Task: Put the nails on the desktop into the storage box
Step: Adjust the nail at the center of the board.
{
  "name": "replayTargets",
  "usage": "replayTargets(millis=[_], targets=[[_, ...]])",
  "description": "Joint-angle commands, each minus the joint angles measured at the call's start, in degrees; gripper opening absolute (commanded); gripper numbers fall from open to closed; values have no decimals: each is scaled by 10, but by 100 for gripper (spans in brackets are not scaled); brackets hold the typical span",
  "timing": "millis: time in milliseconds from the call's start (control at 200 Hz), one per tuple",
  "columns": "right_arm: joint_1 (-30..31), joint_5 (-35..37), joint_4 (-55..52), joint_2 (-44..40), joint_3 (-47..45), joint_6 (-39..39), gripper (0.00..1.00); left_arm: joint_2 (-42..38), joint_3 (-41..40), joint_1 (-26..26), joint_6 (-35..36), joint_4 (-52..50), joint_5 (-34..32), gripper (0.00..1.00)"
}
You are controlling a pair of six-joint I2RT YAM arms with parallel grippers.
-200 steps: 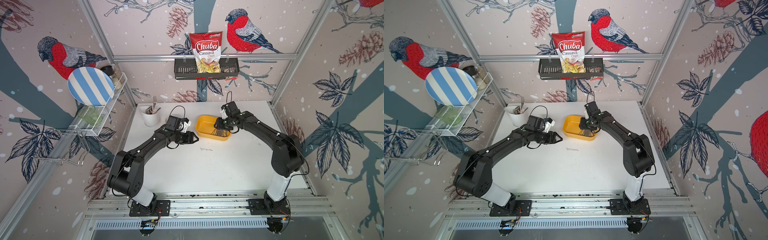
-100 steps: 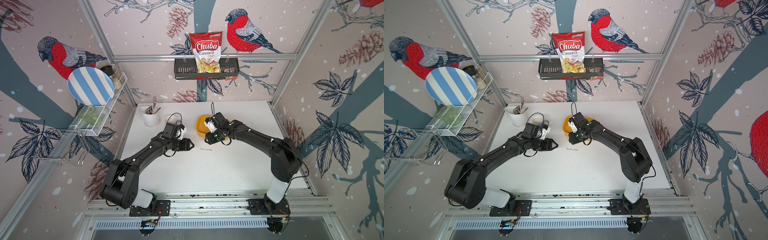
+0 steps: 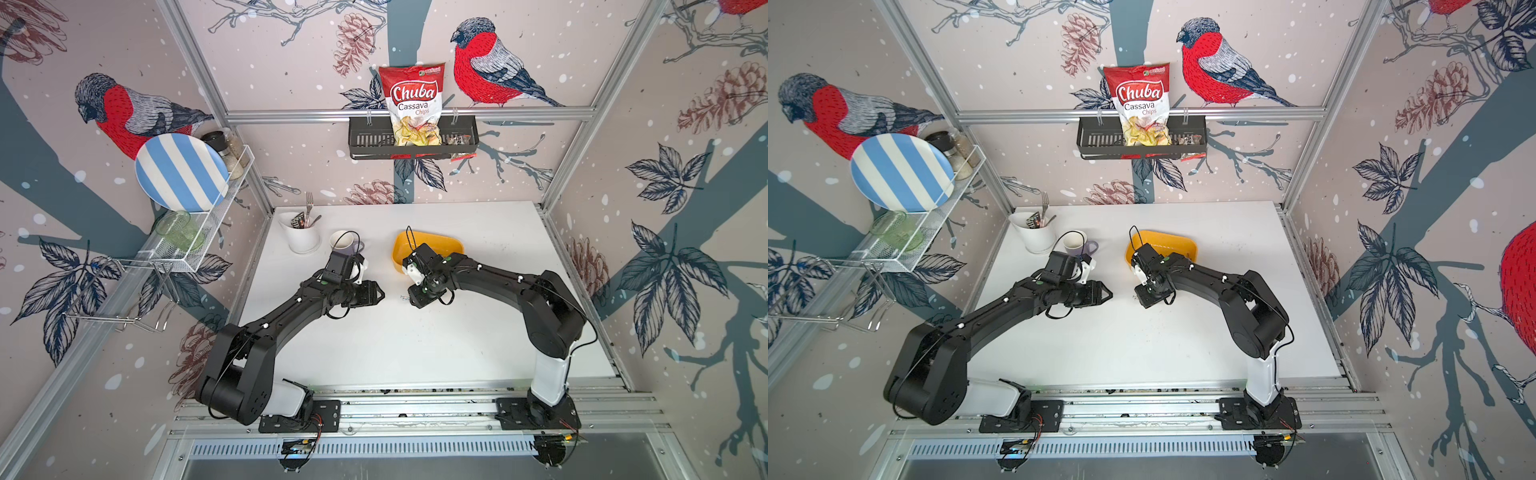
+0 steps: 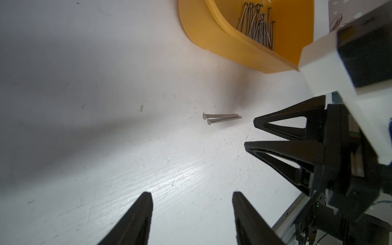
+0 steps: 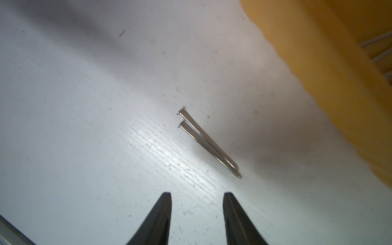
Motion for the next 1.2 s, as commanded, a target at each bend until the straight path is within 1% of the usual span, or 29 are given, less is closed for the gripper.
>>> replayTargets(millis=[0,125,320,640,955,1196], targets=[[1,17,-3,18,15,0,44,-3,0,1,-5,14,-5,63],[4,25,-7,43,46,0,44,-4,3,1,-4,9,-7,63],[16,57,-29,81,87,-23,45,-5,6,1,-2,2,-12,63],[24,70,-50,125,139,-39,45,0,6,1,3,-2,-15,63],[25,73,-62,160,170,-40,45,15,12,1,10,-9,-16,63],[21,87,-66,170,180,-36,44,20,16,1,11,-11,-17,63]])
